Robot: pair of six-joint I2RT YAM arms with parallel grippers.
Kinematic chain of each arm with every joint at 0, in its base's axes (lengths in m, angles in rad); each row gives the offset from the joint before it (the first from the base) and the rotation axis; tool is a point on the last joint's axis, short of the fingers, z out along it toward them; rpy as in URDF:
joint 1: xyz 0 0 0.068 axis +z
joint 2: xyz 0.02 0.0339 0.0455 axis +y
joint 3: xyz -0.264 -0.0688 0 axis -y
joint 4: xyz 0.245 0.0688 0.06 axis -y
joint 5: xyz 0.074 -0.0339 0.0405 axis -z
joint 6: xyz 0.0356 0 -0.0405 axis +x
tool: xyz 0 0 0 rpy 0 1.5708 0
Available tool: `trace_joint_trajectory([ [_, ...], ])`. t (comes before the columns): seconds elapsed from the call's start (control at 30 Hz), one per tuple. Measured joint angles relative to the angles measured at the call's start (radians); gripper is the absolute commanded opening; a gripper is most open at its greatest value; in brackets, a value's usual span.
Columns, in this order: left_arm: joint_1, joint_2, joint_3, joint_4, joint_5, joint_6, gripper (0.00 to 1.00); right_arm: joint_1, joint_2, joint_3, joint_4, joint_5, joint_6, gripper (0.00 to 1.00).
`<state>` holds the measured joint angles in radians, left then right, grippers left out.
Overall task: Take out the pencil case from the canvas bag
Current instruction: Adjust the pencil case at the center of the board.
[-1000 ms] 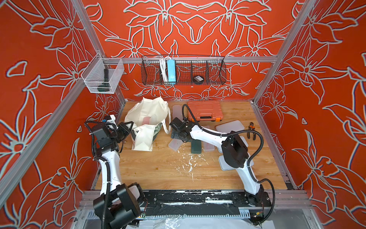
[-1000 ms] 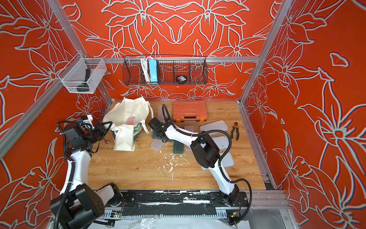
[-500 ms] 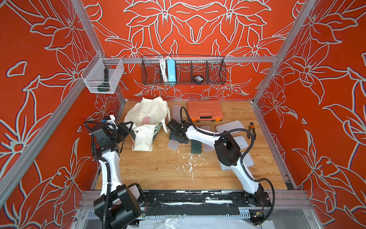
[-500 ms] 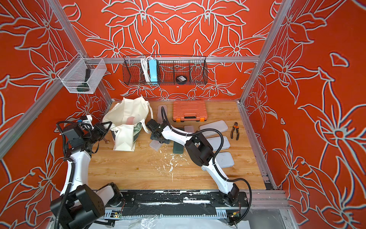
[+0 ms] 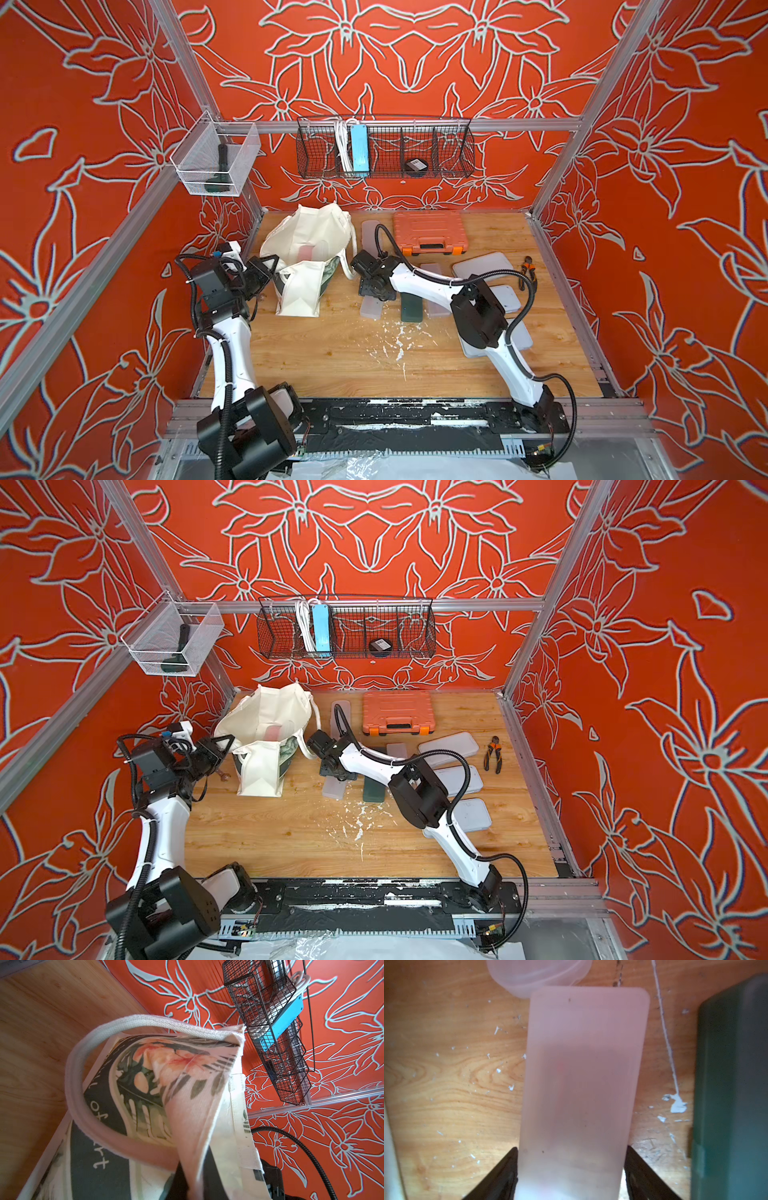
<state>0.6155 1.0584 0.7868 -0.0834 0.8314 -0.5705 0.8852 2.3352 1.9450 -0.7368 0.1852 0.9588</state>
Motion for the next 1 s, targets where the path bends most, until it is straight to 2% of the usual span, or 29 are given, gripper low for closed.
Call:
trace_joint_trajectory([
  [0.1,0.001,-0.003,0.000,0.000,0.000,0.000,0.00,0.000,-0.003,0.003,-0.030,0.008,-0.057,0.76],
  [0.33,0.001,-0.003,-0.002,0.000,0.000,-0.006,0.00,-0.001,-0.007,-0.011,-0.102,0.011,-0.174,0.93],
  [0.53,0.001,-0.005,-0.002,0.000,0.000,-0.011,0.00,-0.001,-0.035,-0.067,-0.077,-0.015,-0.222,0.98],
  [0.67,0.001,-0.005,-0.002,0.000,0.009,-0.012,0.00,-0.001,-0.122,-0.170,-0.027,-0.039,-0.229,0.99],
  [1.0,0.005,0.004,0.047,-0.045,0.066,0.026,0.00,-0.001,-0.448,-0.390,0.122,-0.069,-0.234,0.98],
])
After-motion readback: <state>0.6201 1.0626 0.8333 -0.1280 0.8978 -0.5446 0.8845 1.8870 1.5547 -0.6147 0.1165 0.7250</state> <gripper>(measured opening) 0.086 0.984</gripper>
